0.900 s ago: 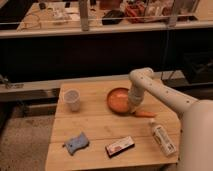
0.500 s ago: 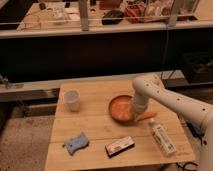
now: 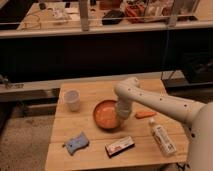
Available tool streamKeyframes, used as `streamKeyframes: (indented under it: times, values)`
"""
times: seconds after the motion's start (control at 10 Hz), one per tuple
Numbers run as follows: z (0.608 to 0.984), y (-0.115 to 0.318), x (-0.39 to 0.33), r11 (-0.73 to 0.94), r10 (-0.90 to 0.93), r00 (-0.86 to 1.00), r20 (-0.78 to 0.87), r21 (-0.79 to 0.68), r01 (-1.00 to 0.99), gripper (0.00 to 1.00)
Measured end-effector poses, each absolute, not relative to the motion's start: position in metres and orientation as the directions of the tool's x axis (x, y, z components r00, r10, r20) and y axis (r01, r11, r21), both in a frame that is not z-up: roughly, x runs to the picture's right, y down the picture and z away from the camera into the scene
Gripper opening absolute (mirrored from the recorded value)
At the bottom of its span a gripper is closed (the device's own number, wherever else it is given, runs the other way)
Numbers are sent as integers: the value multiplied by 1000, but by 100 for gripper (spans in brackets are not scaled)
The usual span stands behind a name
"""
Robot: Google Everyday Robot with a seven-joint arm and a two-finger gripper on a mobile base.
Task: Drag the ceramic bowl in a circle
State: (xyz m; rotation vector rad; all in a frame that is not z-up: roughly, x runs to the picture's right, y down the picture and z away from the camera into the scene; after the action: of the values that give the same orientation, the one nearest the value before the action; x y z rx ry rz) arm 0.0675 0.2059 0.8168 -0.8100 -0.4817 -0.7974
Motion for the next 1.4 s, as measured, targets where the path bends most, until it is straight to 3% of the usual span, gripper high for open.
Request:
streamKeyframes:
  times: [0.3,0.8,1.1,1.4]
  values:
    - [824,188,36,409,-483,548,683,-377,831,0]
    - [889,124,51,461,-474,578,664,-372,806,0]
    - [910,100,93,522,-437,648,623,-411,747,0]
    - [901,107,156,581,-381,737,559,-475,661,0]
